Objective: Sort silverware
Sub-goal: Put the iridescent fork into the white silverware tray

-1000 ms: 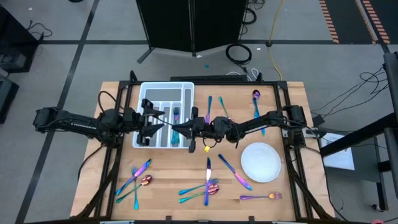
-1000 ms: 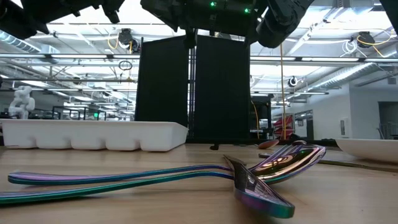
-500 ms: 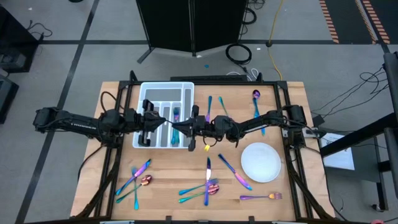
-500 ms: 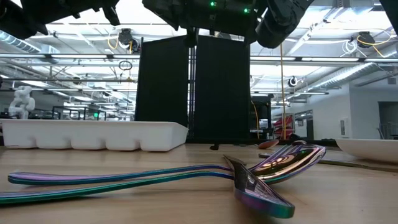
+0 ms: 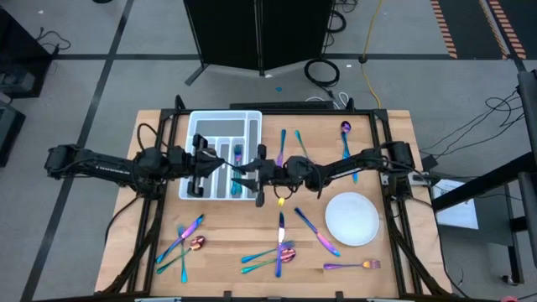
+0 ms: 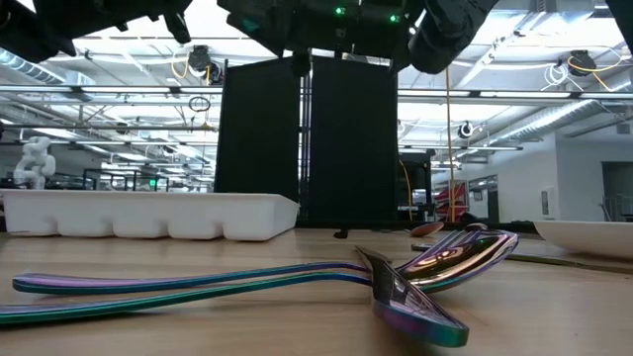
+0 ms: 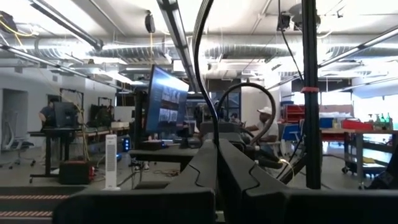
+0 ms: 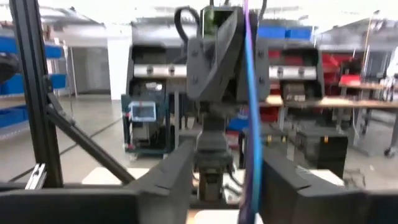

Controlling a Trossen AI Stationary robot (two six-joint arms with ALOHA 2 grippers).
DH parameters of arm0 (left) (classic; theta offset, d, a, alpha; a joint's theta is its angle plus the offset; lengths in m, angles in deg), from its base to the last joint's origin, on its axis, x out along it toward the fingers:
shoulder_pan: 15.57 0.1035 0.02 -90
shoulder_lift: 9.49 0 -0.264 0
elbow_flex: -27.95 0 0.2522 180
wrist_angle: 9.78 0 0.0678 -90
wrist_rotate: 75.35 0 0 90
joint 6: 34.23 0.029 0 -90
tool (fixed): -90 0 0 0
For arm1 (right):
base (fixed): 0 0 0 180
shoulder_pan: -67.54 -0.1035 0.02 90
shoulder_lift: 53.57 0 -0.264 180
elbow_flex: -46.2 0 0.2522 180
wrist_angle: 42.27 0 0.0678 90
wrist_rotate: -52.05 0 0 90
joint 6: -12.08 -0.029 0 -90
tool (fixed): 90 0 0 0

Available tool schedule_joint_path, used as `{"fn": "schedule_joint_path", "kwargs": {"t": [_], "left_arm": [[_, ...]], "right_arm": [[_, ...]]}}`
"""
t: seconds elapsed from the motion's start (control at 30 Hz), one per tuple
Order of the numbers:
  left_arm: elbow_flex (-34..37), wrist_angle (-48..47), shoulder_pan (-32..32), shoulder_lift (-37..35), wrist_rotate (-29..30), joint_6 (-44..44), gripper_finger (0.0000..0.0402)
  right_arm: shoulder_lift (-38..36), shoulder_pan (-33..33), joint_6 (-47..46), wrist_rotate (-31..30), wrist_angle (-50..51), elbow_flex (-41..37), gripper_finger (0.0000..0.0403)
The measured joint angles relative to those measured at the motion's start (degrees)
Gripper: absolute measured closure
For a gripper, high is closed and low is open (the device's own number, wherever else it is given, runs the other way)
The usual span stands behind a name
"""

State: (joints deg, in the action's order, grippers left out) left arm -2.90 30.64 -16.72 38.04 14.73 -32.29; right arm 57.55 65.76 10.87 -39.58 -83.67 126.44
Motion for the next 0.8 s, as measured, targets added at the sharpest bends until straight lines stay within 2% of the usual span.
{"fn": "schedule_joint_path", "kwargs": {"t": [0.17, 0.33, 0.47, 0.57, 0.8], "left_arm": [[0.00, -4.17, 0.00, -2.23, 1.16, 0.02, 0.0401], [0.00, -11.17, 0.00, -5.57, 4.61, -0.34, 0.0401], [-1.11, -20.07, 0.80, -7.20, 6.26, -5.33, 0.0401], [-4.14, -28.91, 1.98, -6.99, 6.30, -8.71, 0.0401], [-8.48, -32.61, 2.67, -5.18, 3.21, -10.59, 0.0402]], "right_arm": [[-2.84, 1.24, -0.97, -1.06, 7.30, 0.00, 0.0198], [-5.24, 1.68, 0.17, -1.00, 11.11, 0.00, 0.0172], [-6.15, 1.99, 0.17, -0.94, 11.26, 0.00, 0.0172], [-6.13, 2.88, -2.28, 1.50, 11.52, 0.00, 0.0179], [-6.13, 4.14, -4.14, 1.97, 12.19, 0.00, 0.0187]]}}
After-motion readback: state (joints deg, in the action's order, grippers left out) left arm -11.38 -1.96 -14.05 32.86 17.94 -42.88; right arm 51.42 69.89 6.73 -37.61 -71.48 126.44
